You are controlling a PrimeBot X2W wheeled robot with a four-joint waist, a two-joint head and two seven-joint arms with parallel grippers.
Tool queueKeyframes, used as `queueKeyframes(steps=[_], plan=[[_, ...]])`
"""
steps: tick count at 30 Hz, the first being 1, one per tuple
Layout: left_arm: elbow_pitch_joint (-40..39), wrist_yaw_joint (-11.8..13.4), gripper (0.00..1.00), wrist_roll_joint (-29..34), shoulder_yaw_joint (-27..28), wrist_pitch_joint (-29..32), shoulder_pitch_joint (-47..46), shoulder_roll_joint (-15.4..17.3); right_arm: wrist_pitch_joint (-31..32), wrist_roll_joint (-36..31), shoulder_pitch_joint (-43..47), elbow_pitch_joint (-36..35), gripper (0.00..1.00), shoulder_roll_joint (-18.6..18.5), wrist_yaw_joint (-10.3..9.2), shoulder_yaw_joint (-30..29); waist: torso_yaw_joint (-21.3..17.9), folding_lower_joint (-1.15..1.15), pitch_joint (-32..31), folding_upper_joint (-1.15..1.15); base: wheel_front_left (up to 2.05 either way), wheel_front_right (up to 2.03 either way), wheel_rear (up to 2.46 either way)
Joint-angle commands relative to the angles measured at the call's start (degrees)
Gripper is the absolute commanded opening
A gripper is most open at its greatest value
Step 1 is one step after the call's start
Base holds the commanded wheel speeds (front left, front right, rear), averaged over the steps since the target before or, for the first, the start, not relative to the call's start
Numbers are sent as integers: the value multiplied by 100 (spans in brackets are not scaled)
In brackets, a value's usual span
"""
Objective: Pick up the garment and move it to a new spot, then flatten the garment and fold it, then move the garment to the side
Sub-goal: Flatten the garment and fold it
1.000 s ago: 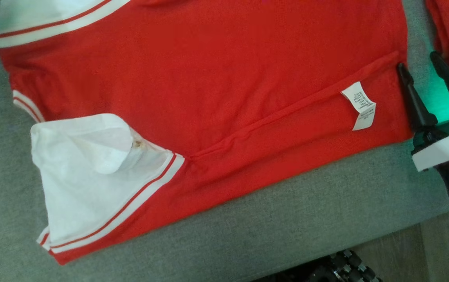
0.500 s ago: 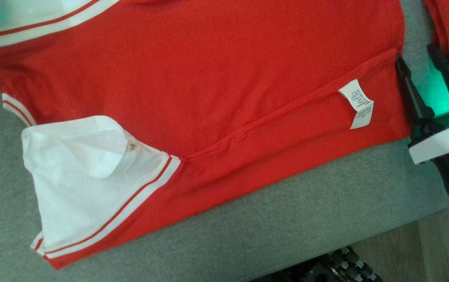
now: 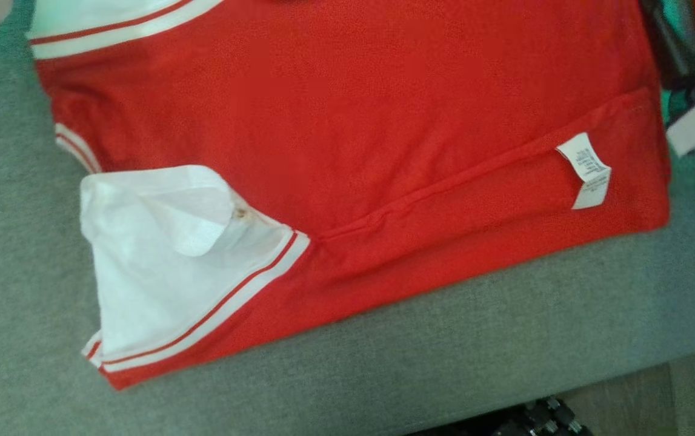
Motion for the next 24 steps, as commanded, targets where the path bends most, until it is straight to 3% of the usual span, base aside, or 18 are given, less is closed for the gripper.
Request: queueKeyframes(steps=[1,9,12,13,15,17,24], plan=[[-127,10,0,-24,218,-29,-285,251,62,42,64,-84,100,-177,-4,26,56,0,-24,0,0,0,0],[-164,10,0,-218,-158,-275,-475,253,590,306,-621,514,98,-238,-4,349,261,0,-86,0,0,0,0],[-143,10,0,-287,-277,-356,-530,250,611,393,-749,580,72,-257,-4,486,303,0,-96,0,0,0,0],[-130,10,0,-307,-316,-380,-545,248,612,410,-783,595,51,-269,-4,537,315,0,-101,0,0,0,0],[-99,10,0,-348,-392,-427,-567,245,607,456,-838,636,29,-290,-4,612,336,0,-113,0,0,0,0],[-67,10,0,-383,-464,-477,-591,237,583,491,-888,664,0,-329,-4,689,357,0,-126,0,0,0,0],[31,10,0,-278,-669,-1013,-739,234,381,519,-1089,729,0,-449,-4,795,426,0,-196,0,0,0,0]])
